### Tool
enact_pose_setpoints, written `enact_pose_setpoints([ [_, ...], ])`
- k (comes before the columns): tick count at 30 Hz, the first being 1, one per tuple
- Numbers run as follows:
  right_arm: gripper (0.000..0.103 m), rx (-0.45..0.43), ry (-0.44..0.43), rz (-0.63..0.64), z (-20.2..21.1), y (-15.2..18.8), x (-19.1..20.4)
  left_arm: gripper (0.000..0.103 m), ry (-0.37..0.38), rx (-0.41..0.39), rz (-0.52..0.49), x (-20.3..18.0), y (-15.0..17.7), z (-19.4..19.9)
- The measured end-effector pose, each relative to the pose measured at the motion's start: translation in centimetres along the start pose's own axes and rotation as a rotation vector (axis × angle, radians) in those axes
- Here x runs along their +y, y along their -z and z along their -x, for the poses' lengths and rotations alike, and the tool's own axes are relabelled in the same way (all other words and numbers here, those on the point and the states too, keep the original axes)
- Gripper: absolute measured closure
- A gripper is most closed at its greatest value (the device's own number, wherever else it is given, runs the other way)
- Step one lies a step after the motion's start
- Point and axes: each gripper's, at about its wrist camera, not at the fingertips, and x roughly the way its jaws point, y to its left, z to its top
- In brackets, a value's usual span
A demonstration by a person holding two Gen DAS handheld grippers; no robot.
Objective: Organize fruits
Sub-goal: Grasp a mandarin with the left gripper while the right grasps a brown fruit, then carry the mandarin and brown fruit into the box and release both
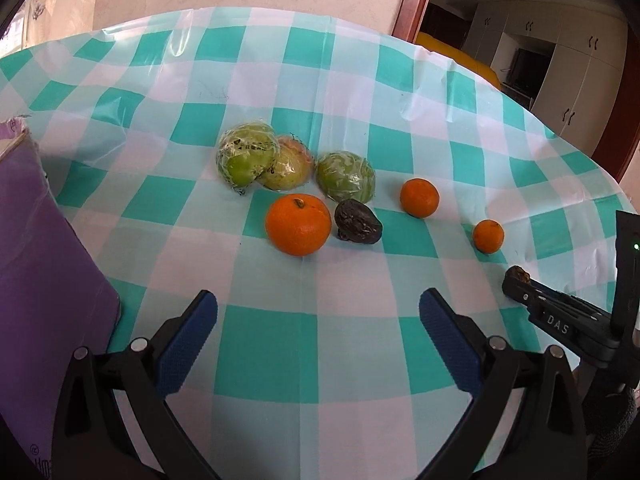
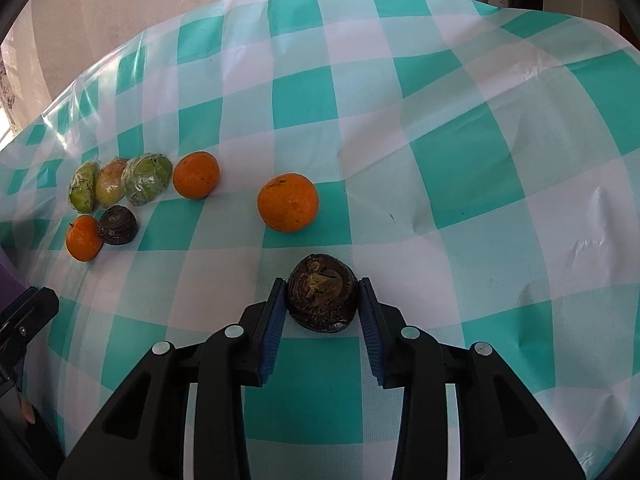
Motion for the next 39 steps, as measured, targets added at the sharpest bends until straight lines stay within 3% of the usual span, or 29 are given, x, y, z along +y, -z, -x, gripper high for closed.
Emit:
enact_pose_setpoints([
  [3, 0.066, -0.001, -0.020, -0.017, 0.3, 0.4, 0.0, 0.002, -0.115, 0.037, -0.032, -0.2, -1.9, -2.4],
  [8, 0.066, 0.001, -0.026, -0.026, 0.1, -0.1, -0.3, 0.012, -0.112, 0.100, -0.030, 0.8, -3.3, -4.8],
  [13, 0.066, 0.002, -0.037, -0.034, -0.2, -0.2, -0.3, 0.036, -0.104, 0.111, -0.038, 1.3, -4.2, -6.0],
  [15, 0.066, 0.001, -0.044, -0.040, -0.3, -0.2, -0.3, 0.058, -0.099, 0.099, -0.052, 1.1, -4.2, -5.9],
  [22, 0.066, 0.002, -0.043, -0.040, -0.2, -0.1, -0.3, 0.058, -0.073, 0.010, -0.039, 1.3, -1.2, -1.0],
  [32, 0.066, 0.002, -0.043, -0.044, -0.2, -0.1, -0.3, 0.058, 0.045, -0.117, 0.022, 3.6, 8.9, 10.7],
  [39, 0.067, -0.003, -0.007, -0.049, -0.1, -0.2, -0.3, 0.058, 0.149, -0.082, 0.076, 5.2, 9.6, 10.9],
])
